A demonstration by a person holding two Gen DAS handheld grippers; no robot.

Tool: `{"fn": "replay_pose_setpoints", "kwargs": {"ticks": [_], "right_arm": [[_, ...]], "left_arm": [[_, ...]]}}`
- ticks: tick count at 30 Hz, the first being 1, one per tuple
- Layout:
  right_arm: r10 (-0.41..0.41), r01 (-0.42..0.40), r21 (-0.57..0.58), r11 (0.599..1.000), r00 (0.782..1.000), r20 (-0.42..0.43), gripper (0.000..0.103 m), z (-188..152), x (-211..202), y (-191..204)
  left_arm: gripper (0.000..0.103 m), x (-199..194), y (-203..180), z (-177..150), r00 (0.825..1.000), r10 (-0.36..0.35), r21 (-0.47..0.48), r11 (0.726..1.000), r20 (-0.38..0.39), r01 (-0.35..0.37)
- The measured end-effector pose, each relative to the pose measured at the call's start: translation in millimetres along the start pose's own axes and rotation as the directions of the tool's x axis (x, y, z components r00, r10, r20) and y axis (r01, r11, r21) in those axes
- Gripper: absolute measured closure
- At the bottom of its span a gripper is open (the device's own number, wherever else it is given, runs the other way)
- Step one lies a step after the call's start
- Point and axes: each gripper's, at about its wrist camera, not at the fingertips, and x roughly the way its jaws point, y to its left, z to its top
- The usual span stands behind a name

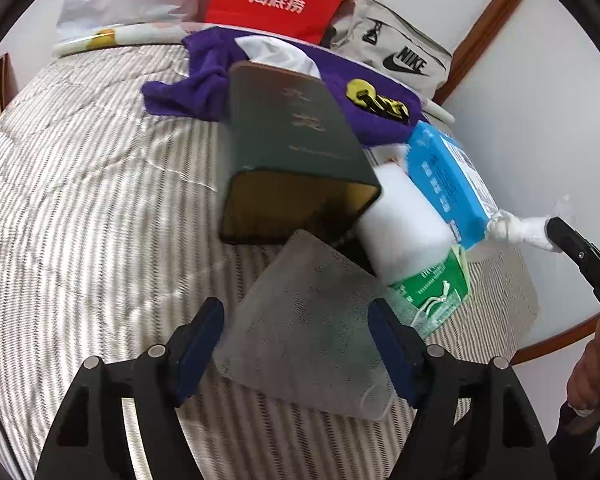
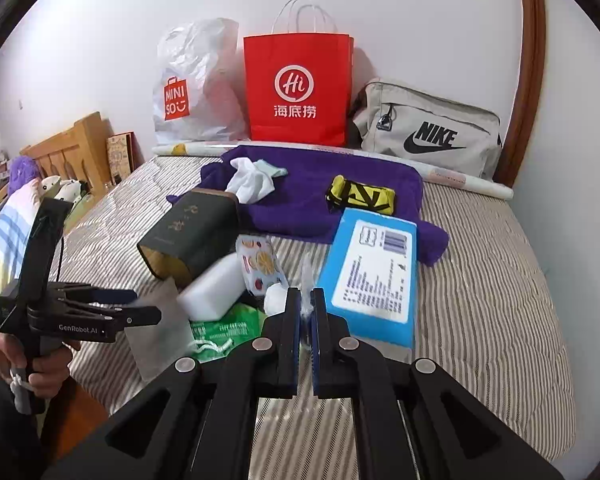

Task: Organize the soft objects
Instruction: 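Grasp and lift the grey mesh cloth with the left tool while the right tool holds the tissue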

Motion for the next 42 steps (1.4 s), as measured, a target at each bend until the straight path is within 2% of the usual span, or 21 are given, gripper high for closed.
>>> {"fn": "replay_pose_setpoints", "kwargs": {"ticks": [4, 10, 12, 16, 17, 20, 22, 23, 25, 28, 31, 36, 42], "right_arm": [[0.012, -0.012, 0.015, 1.0, 1.0, 0.004, 0.098, -10.0, -6.7, -14.3], [0.016, -0.016, 0.034, 0.999, 1.0, -0.011, 0.098, -24.9, -12.0, -36.3], [0.023, -0.022, 0.051, 0.998, 1.0, -0.017, 0.098, -28.2, -11.7, -42.1], [0.019, -0.019, 0.061, 0.998, 1.0, -0.01, 0.098, -32.9, -16.0, -45.2], [0.018, -0.018, 0.062, 0.998, 1.0, -0.009, 0.098, -33.6, -17.1, -45.5], [0.009, -0.009, 0.06, 0.998, 1.0, -0.004, 0.098, -34.3, -20.9, -45.7], [0.004, -0.004, 0.064, 0.998, 1.0, 0.001, 0.098, -33.6, -23.5, -47.1], [0.005, -0.005, 0.069, 0.998, 1.0, 0.003, 0.098, -33.2, -24.5, -47.6], [0.005, -0.005, 0.072, 0.997, 1.0, 0.003, 0.098, -32.6, -24.8, -48.3], [0.007, -0.007, 0.07, 0.998, 1.0, 0.001, 0.098, -33.1, -25.7, -46.9], [0.002, -0.002, 0.071, 0.997, 1.0, 0.002, 0.098, -34.6, -27.9, -46.6], [0.014, -0.013, 0.071, 0.997, 1.0, -0.02, 0.098, -37.4, -23.4, -47.0], [0.051, -0.046, 0.076, 0.996, 0.996, -0.075, 0.098, -49.8, -2.7, -43.5]], "left_arm": [[0.014, 2.8, -11.7, -4.5, 0.999, 0.036, 0.042, 0.998, 0.011, -0.037], [0.002, 11.6, -33.5, -15.6, 0.99, 0.136, 0.104, 0.985, 0.037, -0.139], [0.001, 17.8, -42.2, -18.0, 0.979, 0.2, 0.141, 0.969, 0.035, -0.203], [0.003, 19.0, -43.5, -18.5, 0.969, 0.242, 0.106, 0.963, 0.052, -0.246], [0.004, 19.1, -44.1, -19.6, 0.966, 0.252, 0.112, 0.96, 0.06, -0.258], [0.022, 16.4, -44.5, -21.3, 0.958, 0.274, 0.125, 0.951, 0.084, -0.283], [0.046, 12.3, -42.1, -20.9, 0.958, 0.273, 0.115, 0.952, 0.088, -0.282], [0.051, 10.8, -40.9, -19.6, 0.958, 0.272, 0.11, 0.953, 0.087, -0.281], [0.07, 9.2, -38.9, -18.4, 0.959, 0.269, 0.108, 0.955, 0.083, -0.277], [0.085, 7.3, -34.8, -16.8, 0.965, 0.253, 0.098, 0.961, 0.069, -0.259], [0.091, 1.7, -25.8, -16.6, 0.972, 0.225, 0.048, 0.972, 0.062, -0.228], [0.092, -15.4, -13.3, -17.4, 0.973, 0.217, -0.024, 0.976, 0.081, -0.216], [0.092, -28.5, -10.2, -17.4, 0.97, 0.224, -0.041, 0.974, 0.097, -0.222]]}}
